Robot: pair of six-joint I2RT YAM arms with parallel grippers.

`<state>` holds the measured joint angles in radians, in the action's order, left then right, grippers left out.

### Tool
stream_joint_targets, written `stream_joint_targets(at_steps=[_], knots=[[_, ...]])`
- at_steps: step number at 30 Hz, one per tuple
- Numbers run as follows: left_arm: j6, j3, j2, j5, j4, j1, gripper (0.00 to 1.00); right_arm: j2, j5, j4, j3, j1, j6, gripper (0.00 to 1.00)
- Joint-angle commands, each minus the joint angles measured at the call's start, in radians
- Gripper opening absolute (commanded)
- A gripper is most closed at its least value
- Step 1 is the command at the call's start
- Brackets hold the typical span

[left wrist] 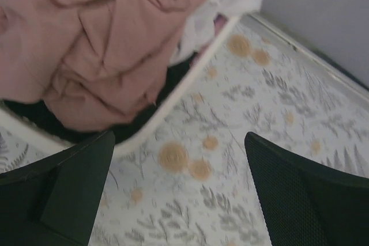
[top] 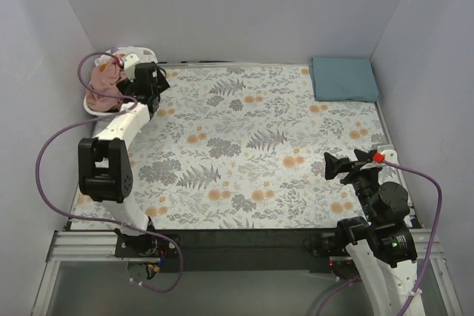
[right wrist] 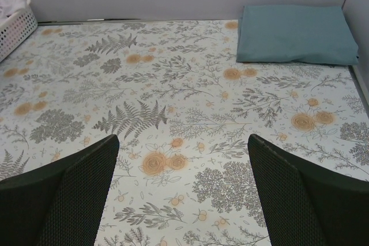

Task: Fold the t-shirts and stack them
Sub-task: Grab the tshirt from the pile

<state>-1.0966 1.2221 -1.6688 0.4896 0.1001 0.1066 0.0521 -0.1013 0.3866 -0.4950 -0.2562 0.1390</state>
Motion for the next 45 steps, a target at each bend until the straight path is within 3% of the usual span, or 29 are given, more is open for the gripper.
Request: stream_joint_targets(at_steps=[1, 6, 13, 16, 17, 21, 24, 33, 36, 38, 45], knots=[[0.03, 0.155, -0.115, 0.09, -0.048, -0.097, 0.95, 0.008, 0.005, -0.048, -0.001, -0.006, -0.003, 0.98], [0.007, 0.335, -0.301, 0.134, -0.054, -0.209, 0.93, 0.041, 0.006, -0.048, -0.004, -0.008, -0.006, 0.98], [-0.02, 0.405, -0.427, 0.138, -0.053, -0.288, 0.87, 0.095, 0.012, -0.037, -0.008, -0.006, -0.01, 0.98], [-0.003, 0.41, -0.419, 0.127, -0.057, -0.291, 0.64, 0.117, 0.023, -0.035, -0.01, -0.006, -0.012, 0.98], [0.0, 0.407, -0.407, 0.127, -0.063, -0.289, 0.41, 0.124, 0.025, -0.034, -0.01, -0.006, -0.013, 0.98], [0.056, 0.364, -0.315, 0.109, -0.164, -0.286, 0.19, 0.135, 0.038, -0.035, -0.01, -0.006, -0.015, 0.98], [0.101, 0.369, -0.246, 0.122, -0.192, -0.271, 0.14, 0.134, 0.043, -0.035, -0.011, -0.006, -0.016, 0.98], [0.161, 0.441, -0.128, 0.158, -0.24, -0.196, 0.11, 0.127, 0.051, -0.035, -0.008, -0.006, -0.018, 0.98], [0.265, 0.516, -0.131, 0.138, -0.244, -0.121, 0.06, 0.13, 0.055, -0.035, -0.01, -0.006, -0.019, 0.98], [0.32, 0.576, -0.132, 0.037, -0.234, -0.026, 0.04, 0.129, 0.057, -0.037, -0.011, -0.006, -0.018, 0.98], [0.228, 0.818, -0.147, -0.343, -0.042, 0.205, 0.0, 0.123, 0.063, -0.037, -0.011, -0.006, -0.019, 0.98]])
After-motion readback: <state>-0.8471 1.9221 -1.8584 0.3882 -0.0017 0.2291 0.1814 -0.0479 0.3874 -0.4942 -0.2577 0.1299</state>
